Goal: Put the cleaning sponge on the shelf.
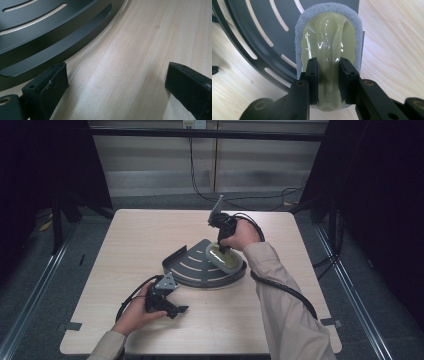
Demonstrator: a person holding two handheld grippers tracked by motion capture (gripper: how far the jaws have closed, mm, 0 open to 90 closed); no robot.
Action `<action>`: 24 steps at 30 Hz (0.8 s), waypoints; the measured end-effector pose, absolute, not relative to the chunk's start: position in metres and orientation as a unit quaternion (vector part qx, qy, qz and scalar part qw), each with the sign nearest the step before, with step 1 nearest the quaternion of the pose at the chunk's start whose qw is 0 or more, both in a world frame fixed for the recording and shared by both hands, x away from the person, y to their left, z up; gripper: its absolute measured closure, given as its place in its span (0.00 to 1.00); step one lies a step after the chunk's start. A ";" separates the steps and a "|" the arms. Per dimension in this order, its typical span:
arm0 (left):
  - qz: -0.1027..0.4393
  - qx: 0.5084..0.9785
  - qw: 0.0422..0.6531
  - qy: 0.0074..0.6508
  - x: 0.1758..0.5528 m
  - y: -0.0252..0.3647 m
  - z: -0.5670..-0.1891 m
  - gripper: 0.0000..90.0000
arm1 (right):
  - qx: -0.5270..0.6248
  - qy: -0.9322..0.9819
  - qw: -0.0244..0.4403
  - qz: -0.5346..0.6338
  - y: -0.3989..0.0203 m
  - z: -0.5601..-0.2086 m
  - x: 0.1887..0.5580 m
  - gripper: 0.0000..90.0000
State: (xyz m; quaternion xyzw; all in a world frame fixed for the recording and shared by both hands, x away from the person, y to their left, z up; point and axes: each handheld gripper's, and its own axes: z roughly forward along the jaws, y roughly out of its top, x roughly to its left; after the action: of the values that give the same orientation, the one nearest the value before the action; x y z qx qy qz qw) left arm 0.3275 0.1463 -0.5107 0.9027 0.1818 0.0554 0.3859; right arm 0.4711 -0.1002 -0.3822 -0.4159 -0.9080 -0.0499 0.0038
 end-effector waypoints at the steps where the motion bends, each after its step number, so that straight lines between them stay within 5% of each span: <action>1: 0.056 0.903 0.386 0.182 0.327 0.146 -0.511 0.05 | -0.415 -0.908 0.003 -0.049 -0.100 -0.383 0.471 0.80; 24: 0.056 0.903 0.386 0.182 0.327 0.146 -0.511 0.05 | -0.401 -0.915 0.010 -0.051 -0.104 -0.398 0.471 0.80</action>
State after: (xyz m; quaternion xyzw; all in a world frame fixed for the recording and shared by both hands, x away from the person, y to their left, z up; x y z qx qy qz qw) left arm 0.3274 0.1463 -0.5108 0.9026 0.1819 0.0556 0.3863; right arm 0.4707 -0.1040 -0.3975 -0.4007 -0.9148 -0.0505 0.0096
